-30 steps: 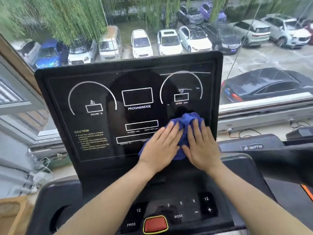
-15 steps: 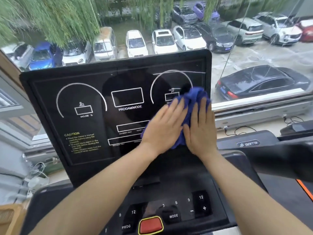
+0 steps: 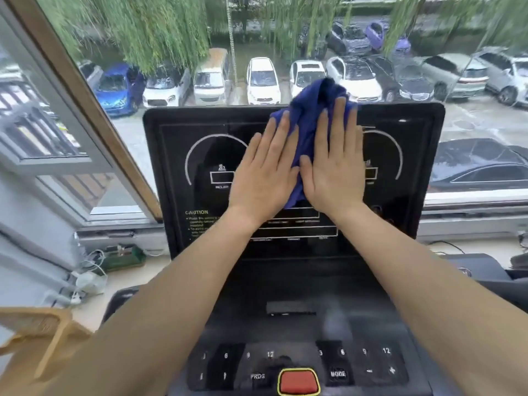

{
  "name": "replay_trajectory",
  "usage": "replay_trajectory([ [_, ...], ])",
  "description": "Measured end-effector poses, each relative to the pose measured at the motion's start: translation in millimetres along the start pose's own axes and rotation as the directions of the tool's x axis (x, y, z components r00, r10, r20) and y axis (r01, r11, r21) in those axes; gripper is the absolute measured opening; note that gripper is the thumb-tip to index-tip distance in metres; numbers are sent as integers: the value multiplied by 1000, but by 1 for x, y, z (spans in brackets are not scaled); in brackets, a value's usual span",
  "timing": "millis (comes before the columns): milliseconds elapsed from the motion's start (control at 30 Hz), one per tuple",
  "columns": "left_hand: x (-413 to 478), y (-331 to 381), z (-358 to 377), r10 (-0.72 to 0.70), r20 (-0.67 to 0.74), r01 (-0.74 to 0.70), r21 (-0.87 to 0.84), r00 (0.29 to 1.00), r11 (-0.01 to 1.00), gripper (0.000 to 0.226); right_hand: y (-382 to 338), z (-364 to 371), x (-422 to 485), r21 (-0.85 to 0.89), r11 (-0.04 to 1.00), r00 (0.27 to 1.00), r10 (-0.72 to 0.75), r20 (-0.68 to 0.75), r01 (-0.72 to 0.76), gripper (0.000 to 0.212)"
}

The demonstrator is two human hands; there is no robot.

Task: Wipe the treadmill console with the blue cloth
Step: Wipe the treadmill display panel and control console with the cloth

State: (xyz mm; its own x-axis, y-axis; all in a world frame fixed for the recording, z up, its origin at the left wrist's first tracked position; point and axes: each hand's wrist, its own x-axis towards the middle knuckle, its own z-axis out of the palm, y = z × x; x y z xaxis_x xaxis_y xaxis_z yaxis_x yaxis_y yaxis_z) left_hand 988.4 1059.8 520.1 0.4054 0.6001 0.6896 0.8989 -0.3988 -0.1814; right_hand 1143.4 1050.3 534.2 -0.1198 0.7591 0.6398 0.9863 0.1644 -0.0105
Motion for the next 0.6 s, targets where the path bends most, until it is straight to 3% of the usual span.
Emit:
replay_trajectory([
  [200,-67,-128,-27,-209,-12,209,32,978,977,63,-149,11,30,51,977,978,-209,7,208,69],
  [300,-82,-161,-38,-272,38,269,59,962,961,69,-187,17,38,43,963,964,-267,21,266,66],
  [467,-66,-137,-38,-313,2,313,17,950,950,66,-166,14,40,50,956,957,-289,18,288,66],
  [600,-27,-80,-25,-291,-43,291,-8,956,957,65,-99,4,37,34,984,984,-176,-8,176,68],
])
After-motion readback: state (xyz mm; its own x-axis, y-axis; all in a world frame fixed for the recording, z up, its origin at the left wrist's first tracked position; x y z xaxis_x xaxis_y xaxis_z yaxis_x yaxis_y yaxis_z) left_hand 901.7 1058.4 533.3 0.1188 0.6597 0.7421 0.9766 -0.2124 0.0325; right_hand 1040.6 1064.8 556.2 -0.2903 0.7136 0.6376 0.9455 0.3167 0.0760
